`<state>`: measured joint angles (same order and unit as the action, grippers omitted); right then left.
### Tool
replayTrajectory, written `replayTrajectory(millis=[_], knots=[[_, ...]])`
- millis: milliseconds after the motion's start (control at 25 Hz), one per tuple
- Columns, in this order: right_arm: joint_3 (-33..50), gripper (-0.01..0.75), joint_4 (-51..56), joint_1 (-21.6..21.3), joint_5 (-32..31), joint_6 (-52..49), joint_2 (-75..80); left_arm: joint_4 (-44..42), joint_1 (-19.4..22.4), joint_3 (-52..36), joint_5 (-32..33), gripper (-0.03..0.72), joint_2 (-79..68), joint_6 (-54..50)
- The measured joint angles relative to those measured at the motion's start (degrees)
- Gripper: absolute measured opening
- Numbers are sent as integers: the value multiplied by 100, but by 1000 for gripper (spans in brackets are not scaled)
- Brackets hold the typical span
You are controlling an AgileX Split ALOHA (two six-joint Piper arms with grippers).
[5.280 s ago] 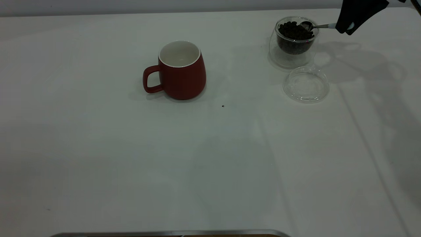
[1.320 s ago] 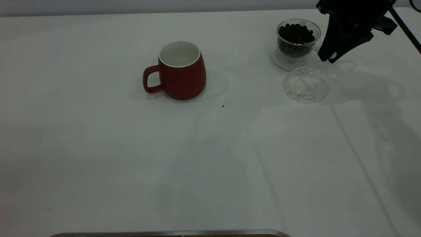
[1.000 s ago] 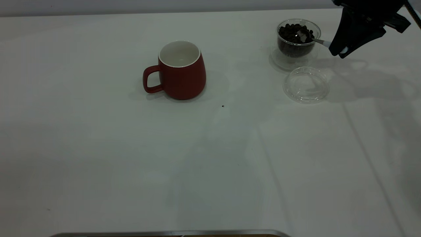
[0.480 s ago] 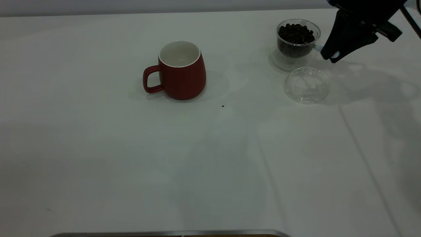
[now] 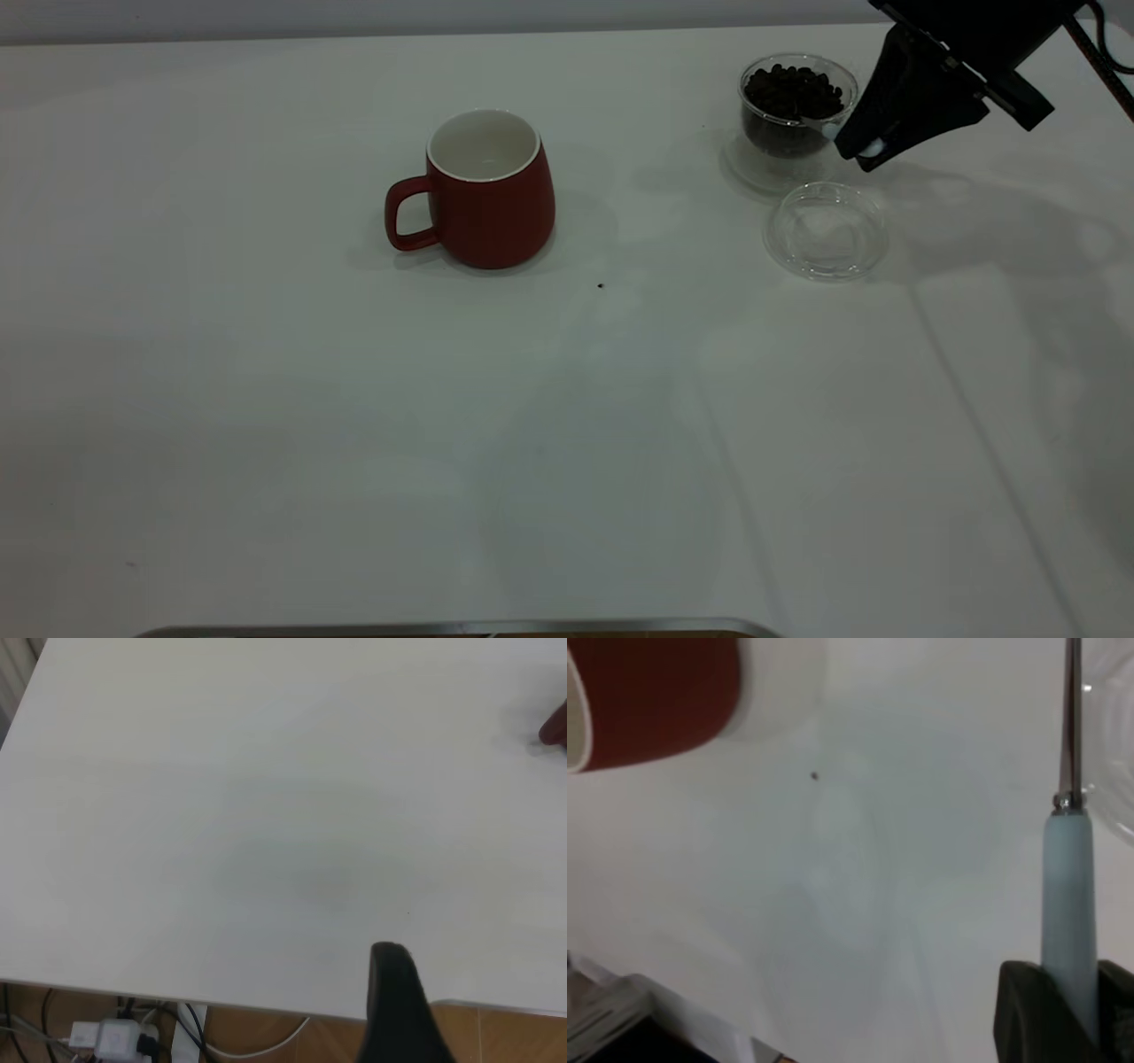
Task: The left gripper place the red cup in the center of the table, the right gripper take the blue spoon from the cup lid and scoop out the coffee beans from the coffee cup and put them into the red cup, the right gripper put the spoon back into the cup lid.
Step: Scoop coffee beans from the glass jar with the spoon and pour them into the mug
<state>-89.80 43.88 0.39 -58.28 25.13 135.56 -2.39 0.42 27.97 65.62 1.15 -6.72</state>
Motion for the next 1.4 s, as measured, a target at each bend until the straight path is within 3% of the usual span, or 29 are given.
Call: replayTrajectory(millis=[480,1400], knots=[[0,115,195,-217,-89,-5,19,0,0,0,0,518,0,0],[-12,115,689,-236,-356,62,249,0,0,0,0,518,0,0]])
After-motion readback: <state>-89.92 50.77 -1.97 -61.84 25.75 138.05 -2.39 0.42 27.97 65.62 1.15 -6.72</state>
